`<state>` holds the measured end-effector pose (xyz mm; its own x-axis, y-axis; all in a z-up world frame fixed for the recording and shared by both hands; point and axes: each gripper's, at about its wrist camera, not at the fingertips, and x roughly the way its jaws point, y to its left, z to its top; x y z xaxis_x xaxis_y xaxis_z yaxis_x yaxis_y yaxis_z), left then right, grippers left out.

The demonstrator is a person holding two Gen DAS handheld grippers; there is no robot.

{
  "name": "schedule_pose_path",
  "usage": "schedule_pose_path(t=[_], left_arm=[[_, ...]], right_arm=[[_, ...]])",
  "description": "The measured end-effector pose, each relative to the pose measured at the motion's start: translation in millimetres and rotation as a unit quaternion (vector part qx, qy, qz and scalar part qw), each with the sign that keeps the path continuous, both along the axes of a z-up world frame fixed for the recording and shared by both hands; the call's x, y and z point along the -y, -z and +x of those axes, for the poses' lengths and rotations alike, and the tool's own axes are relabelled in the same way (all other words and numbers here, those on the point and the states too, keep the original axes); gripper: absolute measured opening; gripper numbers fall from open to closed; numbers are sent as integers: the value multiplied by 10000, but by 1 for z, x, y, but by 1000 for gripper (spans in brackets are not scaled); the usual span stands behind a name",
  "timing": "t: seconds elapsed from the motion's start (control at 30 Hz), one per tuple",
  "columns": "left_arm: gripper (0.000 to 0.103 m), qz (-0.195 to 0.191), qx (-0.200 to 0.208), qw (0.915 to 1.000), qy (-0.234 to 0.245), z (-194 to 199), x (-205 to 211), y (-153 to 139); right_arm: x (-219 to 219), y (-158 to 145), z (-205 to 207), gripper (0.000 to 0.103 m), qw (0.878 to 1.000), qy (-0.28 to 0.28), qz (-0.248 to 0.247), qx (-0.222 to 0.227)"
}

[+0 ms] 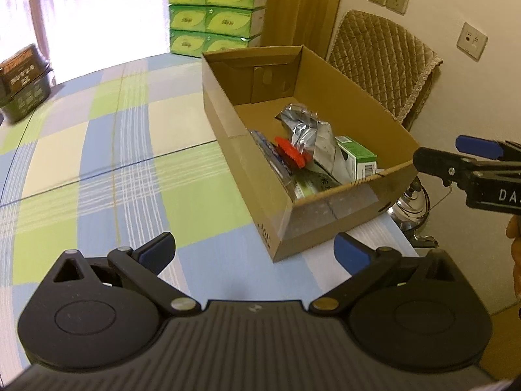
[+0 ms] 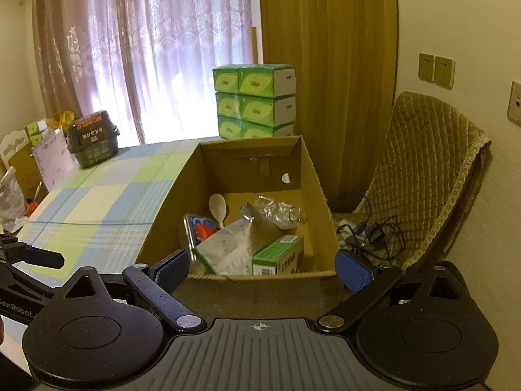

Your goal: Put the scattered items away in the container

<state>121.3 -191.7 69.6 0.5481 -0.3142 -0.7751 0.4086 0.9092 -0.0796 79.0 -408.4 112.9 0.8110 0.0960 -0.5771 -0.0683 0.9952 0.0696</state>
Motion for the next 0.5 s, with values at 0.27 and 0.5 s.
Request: schedule_pose_path(t=[0.27,0.5], left_arm=[[102,-67,-125,9992,-377,-26,-6,-8],[102,-268,-166,9969,-719,-47,-14,-15]], right_arm=[[-15,-4,-23,100,9996,78,-44,-254],[-20,-5,-47,100,9990,168,119,-386]])
